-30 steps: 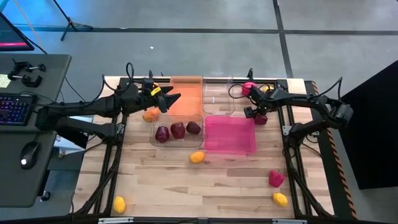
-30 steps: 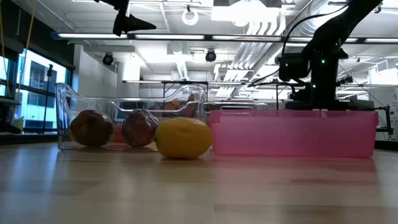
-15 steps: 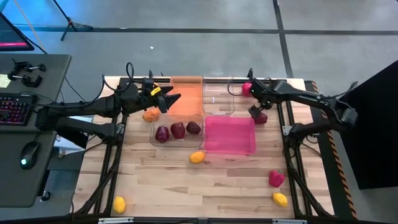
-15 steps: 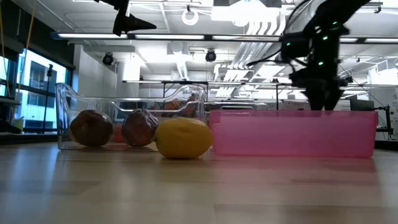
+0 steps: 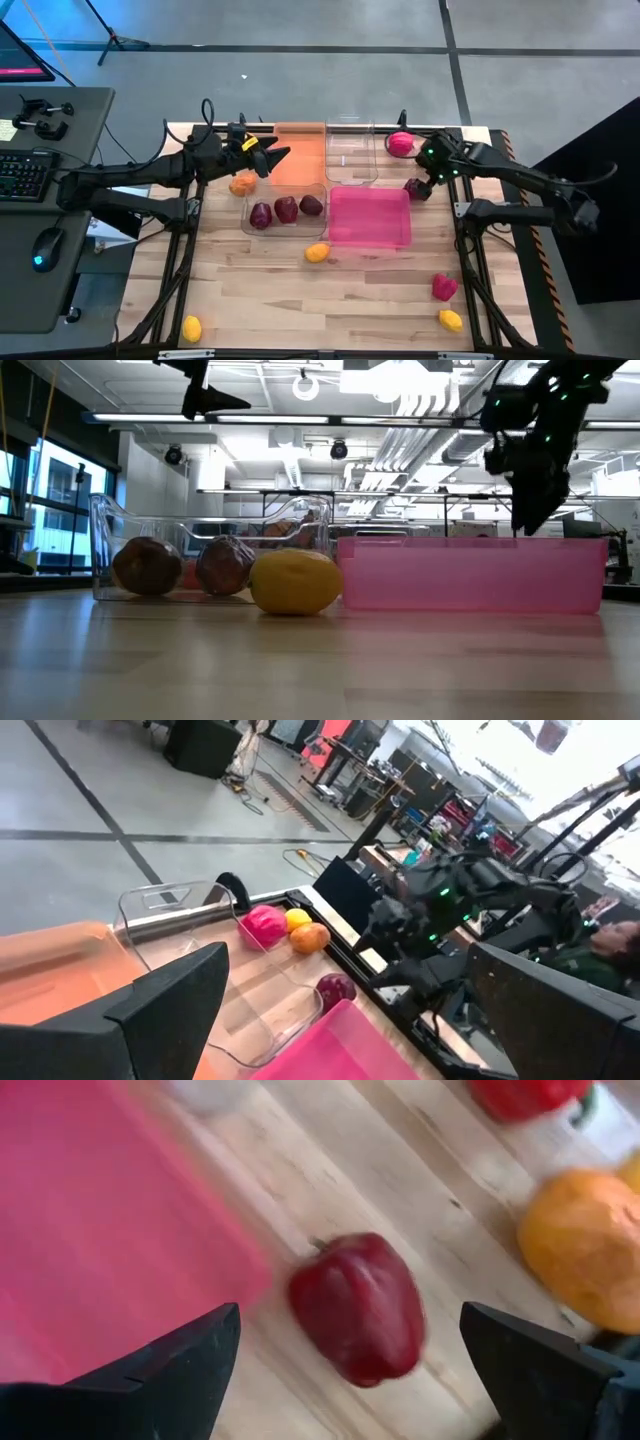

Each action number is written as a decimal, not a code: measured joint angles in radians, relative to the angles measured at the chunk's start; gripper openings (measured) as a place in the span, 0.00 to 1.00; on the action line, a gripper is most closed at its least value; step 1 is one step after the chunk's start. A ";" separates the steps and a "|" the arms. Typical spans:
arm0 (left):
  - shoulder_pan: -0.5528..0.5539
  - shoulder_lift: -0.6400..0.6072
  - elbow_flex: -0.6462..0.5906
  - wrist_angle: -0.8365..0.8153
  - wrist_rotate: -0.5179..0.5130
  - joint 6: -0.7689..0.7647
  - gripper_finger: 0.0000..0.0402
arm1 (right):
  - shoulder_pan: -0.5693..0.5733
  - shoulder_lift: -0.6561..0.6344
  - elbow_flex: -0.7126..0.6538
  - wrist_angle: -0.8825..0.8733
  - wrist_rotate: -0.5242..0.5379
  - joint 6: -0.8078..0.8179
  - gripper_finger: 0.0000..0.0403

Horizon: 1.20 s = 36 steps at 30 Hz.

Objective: Sort produce into baskets
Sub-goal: Put the apple into the bottom transparent bin

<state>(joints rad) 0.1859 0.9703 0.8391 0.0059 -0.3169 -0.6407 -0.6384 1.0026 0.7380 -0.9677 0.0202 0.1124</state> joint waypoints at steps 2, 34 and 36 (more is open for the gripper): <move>0.004 0.000 0.000 0.000 0.000 -0.003 0.98 | -0.001 0.070 0.000 -0.010 0.033 0.026 0.92; 0.004 0.000 0.000 0.023 -0.001 -0.003 0.98 | -0.014 0.435 0.010 0.008 0.030 0.025 0.92; 0.004 0.000 0.000 0.023 -0.001 -0.002 0.98 | -0.014 0.435 0.026 0.024 0.053 0.035 0.92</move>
<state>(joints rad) 0.1898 0.9703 0.8391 0.0288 -0.3175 -0.6430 -0.6529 1.4372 0.7641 -0.9434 0.0736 0.1472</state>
